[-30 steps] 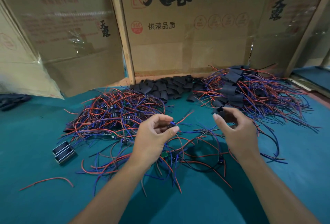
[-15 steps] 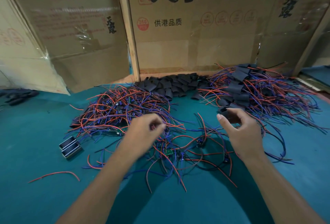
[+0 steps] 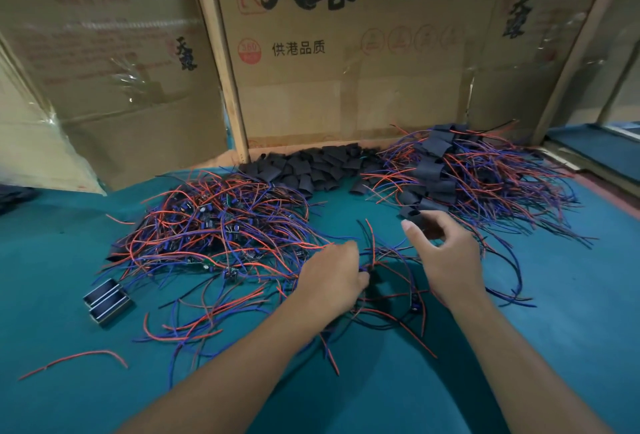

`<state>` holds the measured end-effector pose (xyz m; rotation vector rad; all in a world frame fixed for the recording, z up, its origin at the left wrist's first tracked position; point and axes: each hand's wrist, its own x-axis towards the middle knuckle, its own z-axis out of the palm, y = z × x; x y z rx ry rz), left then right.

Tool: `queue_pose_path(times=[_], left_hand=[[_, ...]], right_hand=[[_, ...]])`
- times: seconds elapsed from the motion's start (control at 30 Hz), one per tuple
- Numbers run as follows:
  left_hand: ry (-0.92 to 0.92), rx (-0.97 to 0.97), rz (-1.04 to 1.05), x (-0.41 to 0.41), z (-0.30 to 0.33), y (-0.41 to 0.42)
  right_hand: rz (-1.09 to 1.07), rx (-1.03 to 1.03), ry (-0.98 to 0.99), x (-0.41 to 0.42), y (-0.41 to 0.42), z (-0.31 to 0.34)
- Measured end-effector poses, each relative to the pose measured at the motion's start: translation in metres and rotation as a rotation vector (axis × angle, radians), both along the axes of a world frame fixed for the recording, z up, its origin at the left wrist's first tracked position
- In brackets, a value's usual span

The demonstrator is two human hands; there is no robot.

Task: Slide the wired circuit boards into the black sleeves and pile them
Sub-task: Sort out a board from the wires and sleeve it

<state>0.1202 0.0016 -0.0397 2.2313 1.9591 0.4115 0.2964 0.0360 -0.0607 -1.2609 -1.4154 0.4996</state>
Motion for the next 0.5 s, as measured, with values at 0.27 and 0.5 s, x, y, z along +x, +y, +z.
queue_pose_path(times=[0.27,0.5], left_hand=[[-0.722,0.177,-0.012,-0.041,0.051,-0.033],[-0.996,0.110,-0.094,-0.052,0.058,-0.041]], right_hand=[[0.473,-0.249,0.614,-0.007,-0.016,0.028],[0.924,-0.443,0.764,-0.019,-0.031,0.040]])
